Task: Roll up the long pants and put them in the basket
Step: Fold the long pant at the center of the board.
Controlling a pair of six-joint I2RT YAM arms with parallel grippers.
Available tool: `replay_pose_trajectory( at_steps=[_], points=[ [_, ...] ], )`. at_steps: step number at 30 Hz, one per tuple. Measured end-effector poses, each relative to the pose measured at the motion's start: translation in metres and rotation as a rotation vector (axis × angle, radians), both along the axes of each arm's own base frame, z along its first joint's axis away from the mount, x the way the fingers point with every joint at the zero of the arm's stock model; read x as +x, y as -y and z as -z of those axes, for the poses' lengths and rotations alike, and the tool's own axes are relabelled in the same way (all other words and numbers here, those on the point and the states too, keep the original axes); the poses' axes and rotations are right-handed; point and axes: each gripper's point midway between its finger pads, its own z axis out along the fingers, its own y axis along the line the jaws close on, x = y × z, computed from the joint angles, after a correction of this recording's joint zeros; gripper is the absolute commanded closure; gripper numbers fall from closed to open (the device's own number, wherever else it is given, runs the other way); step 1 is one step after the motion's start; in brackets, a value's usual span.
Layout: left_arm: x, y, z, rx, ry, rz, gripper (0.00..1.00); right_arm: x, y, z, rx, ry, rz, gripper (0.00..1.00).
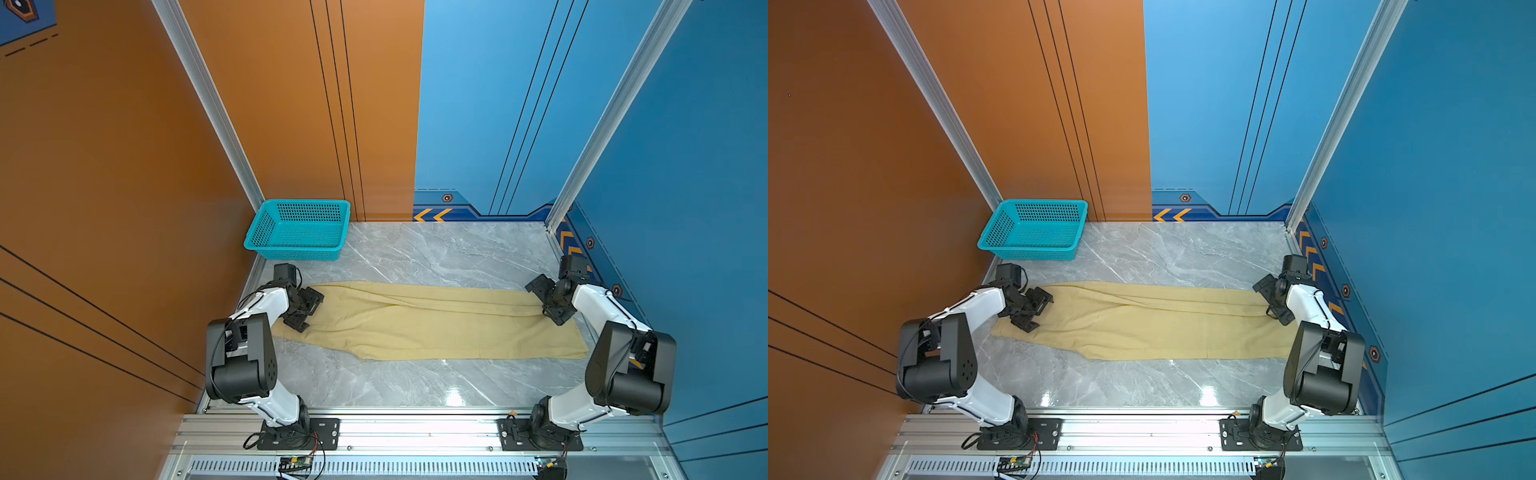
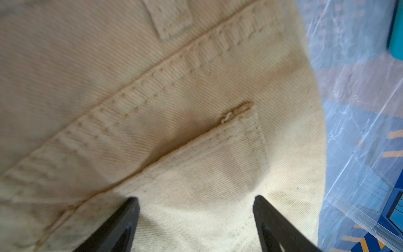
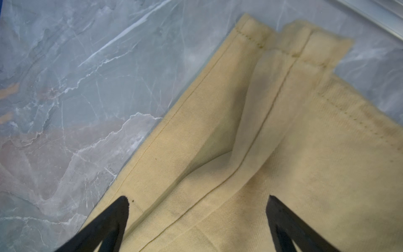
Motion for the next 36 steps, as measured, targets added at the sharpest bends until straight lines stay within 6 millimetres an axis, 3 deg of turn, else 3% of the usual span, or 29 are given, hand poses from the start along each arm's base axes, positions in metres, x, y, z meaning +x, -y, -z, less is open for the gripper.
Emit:
replay_pose_trajectory(
  at_steps=[17,21,29,36],
  points=[
    [0.009,-0.002,0.002,-0.001,0.013,-0.005,0.15,0.008,-0.076,0.032,0.009,-0.075,-0.121,0.0],
    [0.011,-0.003,0.002,-0.011,0.023,-0.012,0.15,0.007,-0.082,0.05,0.009,-0.122,-0.124,0.0],
    [0.01,-0.005,0.0,-0.038,0.051,-0.026,0.15,0.015,-0.085,0.049,0.008,-0.115,-0.114,0.0],
    [0.01,-0.006,-0.001,-0.053,0.062,-0.031,0.15,0.008,-0.089,0.047,0.003,-0.11,-0.125,0.0]
  ],
)
